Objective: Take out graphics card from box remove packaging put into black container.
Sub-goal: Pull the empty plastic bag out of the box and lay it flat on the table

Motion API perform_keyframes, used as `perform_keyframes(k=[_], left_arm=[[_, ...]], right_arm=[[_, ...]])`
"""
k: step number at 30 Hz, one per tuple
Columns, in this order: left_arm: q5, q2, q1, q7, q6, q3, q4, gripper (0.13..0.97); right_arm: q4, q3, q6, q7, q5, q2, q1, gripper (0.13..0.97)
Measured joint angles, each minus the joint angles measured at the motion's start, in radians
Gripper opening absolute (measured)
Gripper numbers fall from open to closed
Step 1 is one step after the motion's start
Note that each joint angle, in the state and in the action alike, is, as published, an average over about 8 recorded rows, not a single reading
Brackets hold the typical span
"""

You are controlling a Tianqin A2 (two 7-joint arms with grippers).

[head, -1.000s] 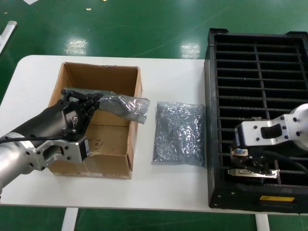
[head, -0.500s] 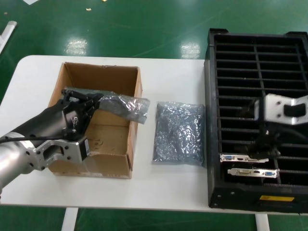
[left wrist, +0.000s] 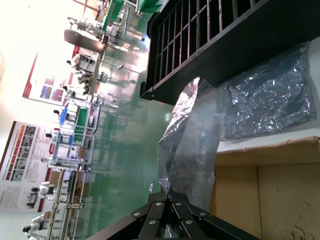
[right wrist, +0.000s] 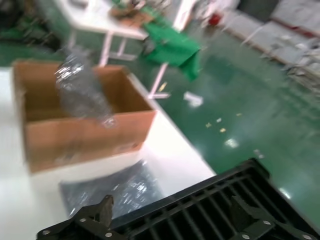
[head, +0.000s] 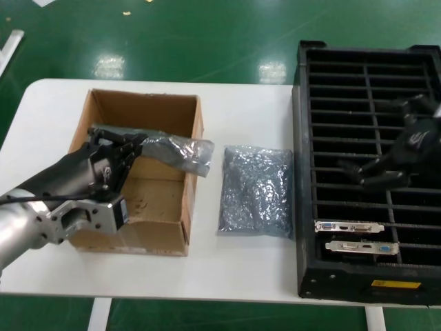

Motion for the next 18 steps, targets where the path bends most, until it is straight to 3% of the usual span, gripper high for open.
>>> perform_keyframes(k=[3, 6, 10, 14, 18], left_arm=[[0.000, 0.000, 0.000, 0.000, 0.000, 0.000, 0.000, 0.138], [0.000, 0.000, 0.000, 0.000, 0.000, 0.000, 0.000, 0.138], [0.012, 0.018, -0.008, -0.049, 0.036, -0.004, -0.016, 0.138], [0.038, 0.066, -0.038, -0.183, 0.135, -0.015, -0.044, 0.138], [0.072, 0.159, -0.099, -0.360, 0.285, -0.045, -0.040, 0.138]], right_arm=[[-0.040, 0.060, 0.034, -0.038, 0.067, -0.002, -0.030, 0.741], [-0.068, 0.097, 0.048, -0.066, 0.112, -0.004, -0.045, 0.794], [-0.080, 0.111, 0.053, -0.079, 0.129, -0.004, -0.051, 0.863], [-0.080, 0.112, 0.053, -0.079, 0.130, -0.004, -0.051, 0.899], [-0.080, 0.111, 0.053, -0.079, 0.130, -0.004, -0.051, 0.935]])
